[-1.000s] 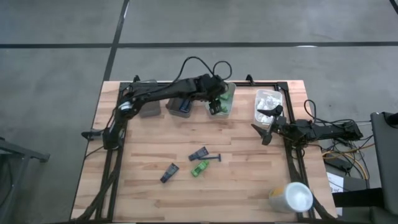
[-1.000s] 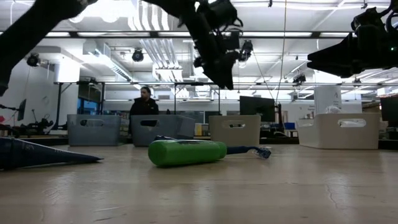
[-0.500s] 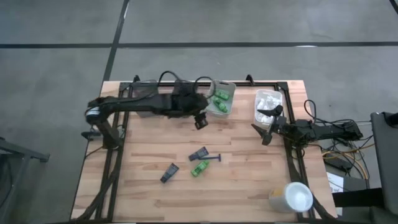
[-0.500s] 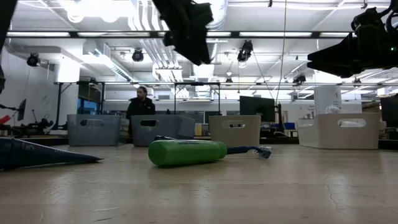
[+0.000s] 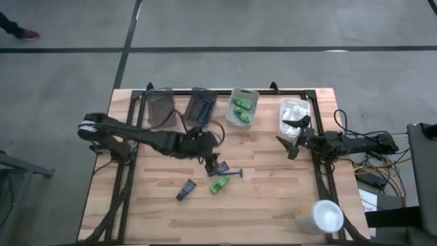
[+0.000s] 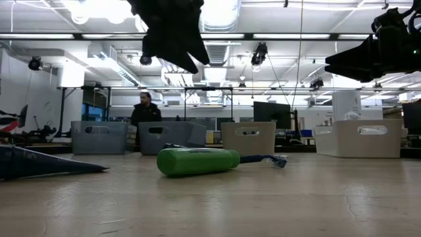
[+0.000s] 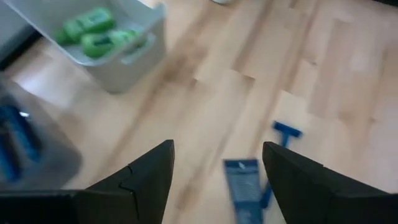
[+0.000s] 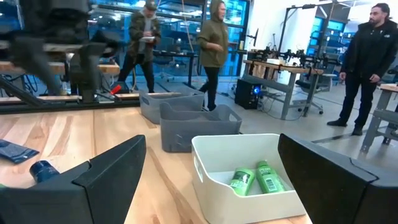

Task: Pick & Place Travel size toiletries
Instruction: Put the green shampoo into the gray bin

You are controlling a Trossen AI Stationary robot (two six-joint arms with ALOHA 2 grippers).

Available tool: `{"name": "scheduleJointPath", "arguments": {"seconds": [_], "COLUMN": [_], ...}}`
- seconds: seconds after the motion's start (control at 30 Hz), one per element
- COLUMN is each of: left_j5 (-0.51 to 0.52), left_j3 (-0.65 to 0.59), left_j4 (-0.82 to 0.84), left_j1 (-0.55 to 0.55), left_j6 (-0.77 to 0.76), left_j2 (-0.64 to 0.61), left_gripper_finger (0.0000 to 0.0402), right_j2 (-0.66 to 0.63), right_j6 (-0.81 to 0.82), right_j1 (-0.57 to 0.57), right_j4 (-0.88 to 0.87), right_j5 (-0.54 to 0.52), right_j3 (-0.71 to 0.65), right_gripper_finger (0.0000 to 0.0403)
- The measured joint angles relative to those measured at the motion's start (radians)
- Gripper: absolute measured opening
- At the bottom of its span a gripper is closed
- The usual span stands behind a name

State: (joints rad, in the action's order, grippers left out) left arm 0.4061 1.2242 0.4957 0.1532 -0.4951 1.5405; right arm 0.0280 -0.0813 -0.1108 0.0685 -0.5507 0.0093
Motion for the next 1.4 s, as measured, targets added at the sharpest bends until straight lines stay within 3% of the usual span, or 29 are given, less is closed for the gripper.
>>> {"name": "scheduleJointPath", "arguments": {"seconds": [0.27,0.63,0.93,1.4], "left_j5": [-0.002,-0.041,-0.029,-0.069], "left_j3": [-0.002,-0.002,-0.002,-0.001], "left_j4": [-0.016,-0.137,-0.147,-0.152], "left_j1": [0.124,0.208,0.216,0.237], "left_j6": [-0.014,-0.051,-0.234,-0.260], "left_j2": [0.058,0.166,0.286,0.386], "left_gripper_finger": [0.0249,0.0249,0.0249,0.0250], "right_j2": [0.000,0.000,0.000,0.000], "right_j6": [0.000,0.002,0.002,0.001], "right_j1": [0.000,0.000,0.000,0.000], "right_j4": [0.000,0.000,0.000,0.000], "right_j5": [0.000,0.000,0.000,0.000], "right_j3": [0.000,0.000,0.000,0.000], "right_gripper_finger": [0.0363,0.0364,0.0363,0.0364]}}
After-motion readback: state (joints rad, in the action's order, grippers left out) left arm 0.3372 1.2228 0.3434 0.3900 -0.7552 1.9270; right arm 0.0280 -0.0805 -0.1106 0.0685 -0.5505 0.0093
